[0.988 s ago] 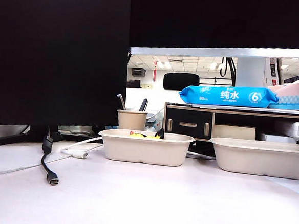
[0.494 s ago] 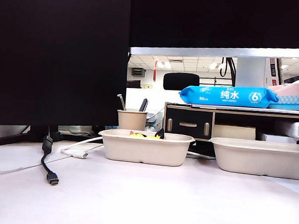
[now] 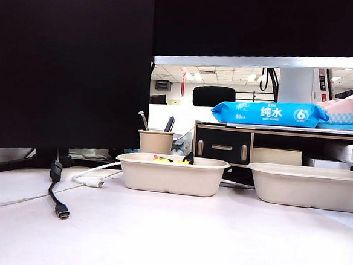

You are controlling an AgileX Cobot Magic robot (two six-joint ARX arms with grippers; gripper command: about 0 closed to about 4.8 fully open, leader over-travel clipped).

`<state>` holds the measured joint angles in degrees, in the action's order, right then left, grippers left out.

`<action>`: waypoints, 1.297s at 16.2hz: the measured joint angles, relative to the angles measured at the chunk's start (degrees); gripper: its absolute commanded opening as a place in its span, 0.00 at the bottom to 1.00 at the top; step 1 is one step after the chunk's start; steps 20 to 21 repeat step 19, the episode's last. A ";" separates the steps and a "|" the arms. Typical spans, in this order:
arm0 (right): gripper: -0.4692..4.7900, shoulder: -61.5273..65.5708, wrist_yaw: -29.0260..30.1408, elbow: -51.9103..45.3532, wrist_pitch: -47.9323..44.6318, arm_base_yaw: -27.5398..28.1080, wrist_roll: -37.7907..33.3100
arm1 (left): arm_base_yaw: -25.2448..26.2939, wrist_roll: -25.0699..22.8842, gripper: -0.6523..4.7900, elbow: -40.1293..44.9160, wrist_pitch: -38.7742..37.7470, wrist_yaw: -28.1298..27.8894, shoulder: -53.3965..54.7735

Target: Put the dolls with similar colors into the same paper box, while dolls with different colors go into separate paper boxes.

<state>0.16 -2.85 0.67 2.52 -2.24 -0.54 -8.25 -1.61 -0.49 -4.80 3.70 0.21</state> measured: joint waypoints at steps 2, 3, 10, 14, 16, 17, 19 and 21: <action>0.08 0.00 0.00 0.00 0.00 0.00 0.00 | 0.00 0.00 0.11 0.00 0.00 0.00 0.00; 0.08 0.00 0.00 0.00 0.00 0.00 0.00 | 0.00 0.00 0.11 0.00 0.00 0.00 0.00; 0.08 0.00 0.00 0.00 0.00 0.00 0.02 | 0.57 0.00 0.11 0.00 -0.02 -0.04 0.00; 0.08 0.00 0.00 0.00 0.00 0.00 0.00 | 3.58 0.00 0.11 0.00 -0.02 0.13 -0.02; 0.08 0.00 0.00 0.00 0.00 0.00 0.00 | 3.56 0.00 0.11 0.00 -0.02 0.02 -0.02; 0.08 0.00 0.00 0.00 0.00 0.00 0.00 | 3.56 0.00 0.11 0.00 -0.02 0.02 -0.02; 0.08 0.00 0.00 0.00 0.00 0.00 0.00 | 3.56 0.00 0.11 0.00 -0.02 0.02 -0.02; 0.08 0.00 0.00 0.00 0.00 0.00 0.00 | 3.56 0.00 0.11 0.00 -0.02 0.02 -0.02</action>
